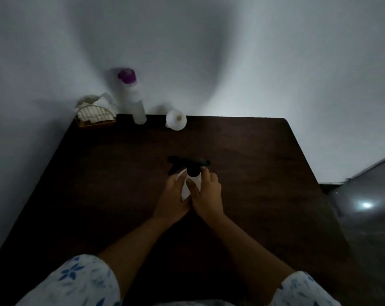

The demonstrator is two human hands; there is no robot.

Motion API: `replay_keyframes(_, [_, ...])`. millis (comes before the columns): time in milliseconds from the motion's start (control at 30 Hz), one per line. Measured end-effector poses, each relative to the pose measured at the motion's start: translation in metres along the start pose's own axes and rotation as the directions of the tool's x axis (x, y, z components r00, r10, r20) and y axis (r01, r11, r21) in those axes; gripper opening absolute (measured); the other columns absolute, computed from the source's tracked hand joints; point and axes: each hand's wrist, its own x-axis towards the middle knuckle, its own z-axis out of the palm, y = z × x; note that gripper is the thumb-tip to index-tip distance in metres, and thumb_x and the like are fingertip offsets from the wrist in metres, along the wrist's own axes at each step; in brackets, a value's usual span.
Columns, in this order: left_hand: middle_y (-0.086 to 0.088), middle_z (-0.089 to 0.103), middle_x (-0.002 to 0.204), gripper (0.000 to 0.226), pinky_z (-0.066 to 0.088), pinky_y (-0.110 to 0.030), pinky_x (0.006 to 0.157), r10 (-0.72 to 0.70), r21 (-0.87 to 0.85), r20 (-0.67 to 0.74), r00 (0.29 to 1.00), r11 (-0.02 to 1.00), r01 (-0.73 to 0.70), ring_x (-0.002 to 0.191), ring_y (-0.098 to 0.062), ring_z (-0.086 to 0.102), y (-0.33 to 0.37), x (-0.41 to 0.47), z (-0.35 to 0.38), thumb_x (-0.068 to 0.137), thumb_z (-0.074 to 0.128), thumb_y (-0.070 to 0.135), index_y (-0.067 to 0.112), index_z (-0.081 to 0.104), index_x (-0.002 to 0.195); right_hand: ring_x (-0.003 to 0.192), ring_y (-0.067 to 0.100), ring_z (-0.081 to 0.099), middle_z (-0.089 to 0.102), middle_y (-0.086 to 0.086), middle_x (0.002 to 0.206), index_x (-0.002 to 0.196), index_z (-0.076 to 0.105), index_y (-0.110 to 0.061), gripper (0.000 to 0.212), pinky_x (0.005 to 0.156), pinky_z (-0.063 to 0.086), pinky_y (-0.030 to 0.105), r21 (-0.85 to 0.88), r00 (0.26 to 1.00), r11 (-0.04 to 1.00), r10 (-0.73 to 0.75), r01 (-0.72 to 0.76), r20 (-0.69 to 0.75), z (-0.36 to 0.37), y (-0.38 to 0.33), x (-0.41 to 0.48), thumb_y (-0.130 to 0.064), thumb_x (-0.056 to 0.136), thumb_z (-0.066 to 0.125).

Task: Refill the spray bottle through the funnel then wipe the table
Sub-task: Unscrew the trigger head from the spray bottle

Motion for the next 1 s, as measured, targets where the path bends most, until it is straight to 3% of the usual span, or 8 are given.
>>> replay_keyframes(100, [0.000, 0.039, 0.137, 0.058, 0.047, -0.034, 0.096, -0.077, -0.008, 0.041, 0.996, 0.997, 0.078, 0.118, -0.010, 0.047, -0.009, -0.013, -0.003, 0.077, 0.059, 0.049, 0.034, 0.041, 0.130, 0.124, 0.026, 0.039, 0.038, 0.008, 0.136, 0.139, 0.031, -0.025, 0.053, 0.096, 0.040, 0.036, 0.005, 1.000, 1.000, 0.024, -0.024, -0.009, 0.013, -0.005, -0.017, -0.045, 0.092, 0.047])
replay_keyframes(200, [-0.004, 0.049, 0.132, 0.061, 0.051, -0.034, 0.092, -0.125, 0.015, 0.004, 0.992, 0.992, 0.125, 0.109, -0.008, 0.054, -0.012, -0.023, 0.002, 0.073, 0.047, 0.063, 0.031, 0.046, 0.125, 0.118, 0.028, 0.044, 0.043, 0.009, 0.130, 0.136, 0.034, -0.029, 0.055, 0.094, 0.045, 0.041, 0.022, 1.000, 0.999, 0.031, -0.031, 0.003, 0.022, -0.007, -0.025, -0.054, 0.089, 0.046])
replay_keyframes(267, [-0.006, 0.049, 0.134, 0.047, 0.047, -0.034, 0.095, -0.176, -0.075, -0.011, 0.984, 0.982, 0.175, 0.108, -0.008, 0.053, -0.010, -0.030, 0.004, 0.085, 0.053, 0.041, 0.019, 0.047, 0.127, 0.113, 0.027, 0.048, 0.047, 0.009, 0.125, 0.131, 0.037, -0.030, 0.053, 0.091, 0.048, 0.044, 0.028, 0.999, 0.999, 0.040, -0.041, 0.021, 0.029, -0.006, -0.031, -0.056, 0.087, 0.047])
replay_keyframes(333, [-0.008, 0.061, 0.119, 0.026, 0.050, -0.038, 0.091, -0.174, -0.039, -0.052, 0.983, 0.984, 0.172, 0.101, -0.014, 0.060, -0.013, -0.033, 0.008, 0.092, 0.050, 0.027, 0.017, 0.057, 0.115, 0.110, 0.025, 0.051, 0.050, 0.007, 0.120, 0.124, 0.040, -0.029, 0.047, 0.088, 0.050, 0.044, 0.054, 0.999, 0.998, 0.045, -0.044, -0.006, 0.033, -0.004, -0.037, -0.054, 0.086, 0.051])
replay_keyframes(500, [-0.001, 0.055, 0.122, 0.048, 0.048, -0.032, 0.091, -0.187, 0.117, 0.045, 0.981, 0.977, 0.181, 0.106, -0.009, 0.056, -0.042, -0.027, 0.026, 0.077, 0.028, 0.064, 0.038, 0.045, 0.115, 0.111, 0.017, 0.050, 0.052, 0.002, 0.118, 0.118, 0.045, -0.018, 0.044, 0.089, 0.049, 0.036, 0.153, 0.981, 0.988, 0.029, 0.000, -0.191, 0.035, -0.010, -0.043, -0.037, 0.084, 0.063])
replay_keyframes(667, [-0.009, 0.054, 0.124, 0.032, 0.051, -0.038, 0.089, -0.162, 0.064, 0.030, 0.986, 0.985, 0.160, 0.109, -0.020, 0.056, -0.015, -0.027, 0.012, 0.085, 0.048, 0.035, 0.027, 0.049, 0.116, 0.114, 0.014, 0.047, 0.054, -0.001, 0.118, 0.114, 0.055, -0.014, 0.032, 0.092, 0.045, 0.028, 0.119, 0.967, 0.988, -0.063, 0.094, -0.246, 0.025, -0.008, -0.039, -0.027, 0.086, 0.063])
replay_keyframes(800, [-0.011, 0.046, 0.133, 0.034, 0.049, -0.043, 0.092, -0.165, 0.045, 0.018, 0.986, 0.985, 0.164, 0.115, -0.025, 0.052, -0.009, -0.025, 0.014, 0.091, 0.044, 0.032, 0.026, 0.042, 0.125, 0.115, 0.012, 0.047, 0.057, -0.001, 0.119, 0.114, 0.058, -0.012, 0.030, 0.090, 0.038, 0.020, 0.072, 0.968, 0.988, -0.115, 0.134, -0.222, 0.019, -0.004, -0.031, -0.019, 0.085, 0.064])
replay_keyframes(1000, [-0.007, 0.046, 0.134, 0.036, 0.046, -0.040, 0.095, -0.187, 0.021, 0.022, 0.982, 0.982, 0.187, 0.120, -0.024, 0.050, -0.007, -0.022, 0.013, 0.092, 0.049, 0.025, 0.025, 0.043, 0.128, 0.111, 0.010, 0.051, 0.060, -0.001, 0.114, 0.107, 0.062, -0.015, 0.025, 0.094, 0.043, 0.026, 0.135, 0.979, 0.980, -0.121, 0.145, -0.166, 0.016, -0.003, -0.026, -0.013, 0.082, 0.067])
